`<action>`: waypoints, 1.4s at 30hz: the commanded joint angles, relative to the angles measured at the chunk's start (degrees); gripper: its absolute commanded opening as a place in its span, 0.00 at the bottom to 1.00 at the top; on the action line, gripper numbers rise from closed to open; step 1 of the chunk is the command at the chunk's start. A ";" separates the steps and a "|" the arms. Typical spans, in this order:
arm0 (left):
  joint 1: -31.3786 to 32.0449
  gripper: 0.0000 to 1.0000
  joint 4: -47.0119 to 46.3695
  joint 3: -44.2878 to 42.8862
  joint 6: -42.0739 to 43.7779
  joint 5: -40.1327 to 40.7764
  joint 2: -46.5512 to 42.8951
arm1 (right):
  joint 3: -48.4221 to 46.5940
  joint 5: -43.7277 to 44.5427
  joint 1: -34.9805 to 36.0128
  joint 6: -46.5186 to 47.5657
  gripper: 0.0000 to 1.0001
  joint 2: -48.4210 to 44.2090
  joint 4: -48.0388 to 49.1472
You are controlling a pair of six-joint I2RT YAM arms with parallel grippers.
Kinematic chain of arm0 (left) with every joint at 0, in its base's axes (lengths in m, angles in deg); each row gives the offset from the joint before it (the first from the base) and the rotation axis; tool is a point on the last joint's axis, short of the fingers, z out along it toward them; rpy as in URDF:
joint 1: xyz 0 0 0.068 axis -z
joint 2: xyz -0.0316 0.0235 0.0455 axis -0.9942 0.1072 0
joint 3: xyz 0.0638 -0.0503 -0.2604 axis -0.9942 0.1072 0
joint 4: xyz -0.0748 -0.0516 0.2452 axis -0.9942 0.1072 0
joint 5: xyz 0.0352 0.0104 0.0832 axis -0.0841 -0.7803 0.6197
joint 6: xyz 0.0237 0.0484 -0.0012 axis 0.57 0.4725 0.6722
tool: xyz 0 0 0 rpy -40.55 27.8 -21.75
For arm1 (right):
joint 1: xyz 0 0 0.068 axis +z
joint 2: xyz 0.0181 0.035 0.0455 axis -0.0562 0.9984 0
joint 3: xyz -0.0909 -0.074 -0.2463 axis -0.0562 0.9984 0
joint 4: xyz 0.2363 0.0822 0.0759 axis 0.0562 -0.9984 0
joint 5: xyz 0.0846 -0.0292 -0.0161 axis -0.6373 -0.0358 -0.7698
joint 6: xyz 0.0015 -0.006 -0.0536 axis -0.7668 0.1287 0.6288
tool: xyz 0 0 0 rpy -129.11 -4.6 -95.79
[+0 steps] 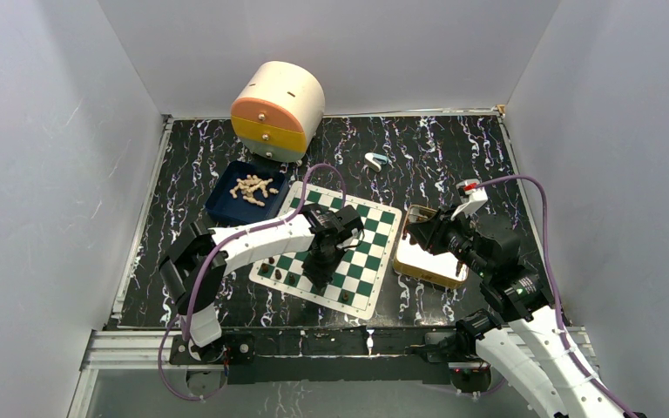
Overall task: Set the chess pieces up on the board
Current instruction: Adjust the chess piece on the chessboard.
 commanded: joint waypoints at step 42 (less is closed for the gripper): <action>-3.51 0.39 -3.47 -1.76 -2.09 1.92 -5.28 | 0.29 -3.69 0.37 -3.42 0.16 1.83 4.58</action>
